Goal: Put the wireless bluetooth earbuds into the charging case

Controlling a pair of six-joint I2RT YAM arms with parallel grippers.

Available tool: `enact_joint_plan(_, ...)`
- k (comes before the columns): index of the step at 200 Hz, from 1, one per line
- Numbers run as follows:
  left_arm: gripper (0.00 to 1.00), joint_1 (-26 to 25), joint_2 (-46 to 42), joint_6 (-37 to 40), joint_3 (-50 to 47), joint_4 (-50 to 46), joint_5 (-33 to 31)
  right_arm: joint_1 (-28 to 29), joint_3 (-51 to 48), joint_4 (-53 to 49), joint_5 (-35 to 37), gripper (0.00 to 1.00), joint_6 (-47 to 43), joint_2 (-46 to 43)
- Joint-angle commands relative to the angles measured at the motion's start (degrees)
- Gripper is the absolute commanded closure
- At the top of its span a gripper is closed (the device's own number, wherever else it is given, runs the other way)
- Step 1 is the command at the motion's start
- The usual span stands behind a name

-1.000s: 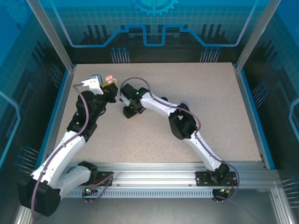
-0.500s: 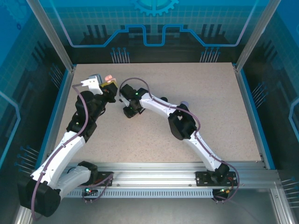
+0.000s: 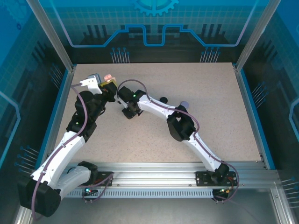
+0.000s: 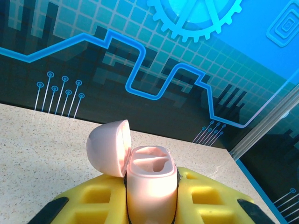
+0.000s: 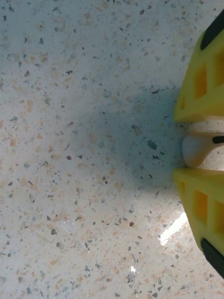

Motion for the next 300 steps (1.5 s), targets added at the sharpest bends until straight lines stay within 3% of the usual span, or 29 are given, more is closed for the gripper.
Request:
enact_joint_plan(1,1.0,0.6,0.06,-0.94,0.4,2.23,1.05,1.81,-0.03,-3.97,-0.24,0.74,-0.78,1.71)
enact_joint_plan(64,1.0,0.66,0.15,-1.31,0.36,1.9,1.43,2.07,-0.25,-3.2,-0.56,0.91,0.25,0.49)
enact_joint_plan(177,1.0,0.59,-0.28,-1.09,0.13,1.9,3.7,1.75,-10.91,3.69,-1.07,0.95,4.04,-13.33)
enact_joint_plan(215,1.0,0.6,-0.34,-1.1,-1.11,4.07,6.72,0.95,-19.69,6.8,0.3,0.95,4.79,-20.85)
enact_joint_plan(270,1.0,0.24,0.01,0.57,-5.49,13.01,15.8,-3.1,-36.5,11.95,1.7,0.96,5.55,-34.09)
enact_joint_plan(300,1.0,-2.69,1.67,5.02,-7.19,17.23,18.35,-6.32,-44.38,13.47,2.42,0.96,5.37,-41.93)
